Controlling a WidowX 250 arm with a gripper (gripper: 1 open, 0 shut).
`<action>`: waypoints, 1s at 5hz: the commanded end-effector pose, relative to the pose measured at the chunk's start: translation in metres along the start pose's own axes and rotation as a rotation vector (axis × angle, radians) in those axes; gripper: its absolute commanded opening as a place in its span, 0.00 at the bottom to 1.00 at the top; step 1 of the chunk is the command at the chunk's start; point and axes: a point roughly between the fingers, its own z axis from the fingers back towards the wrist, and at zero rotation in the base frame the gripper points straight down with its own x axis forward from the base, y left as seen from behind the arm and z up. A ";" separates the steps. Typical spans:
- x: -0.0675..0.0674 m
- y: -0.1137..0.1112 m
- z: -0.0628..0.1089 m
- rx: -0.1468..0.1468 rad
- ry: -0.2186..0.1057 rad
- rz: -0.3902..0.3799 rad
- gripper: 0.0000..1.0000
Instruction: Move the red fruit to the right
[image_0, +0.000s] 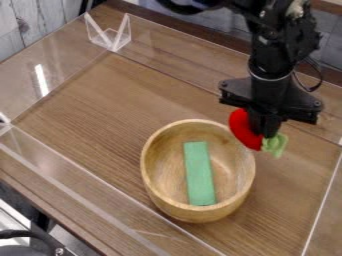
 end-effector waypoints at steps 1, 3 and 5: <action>0.005 0.001 0.004 -0.034 -0.019 -0.001 0.00; 0.003 0.005 -0.007 -0.053 0.012 -0.022 1.00; 0.004 0.004 -0.019 -0.076 0.035 -0.060 0.00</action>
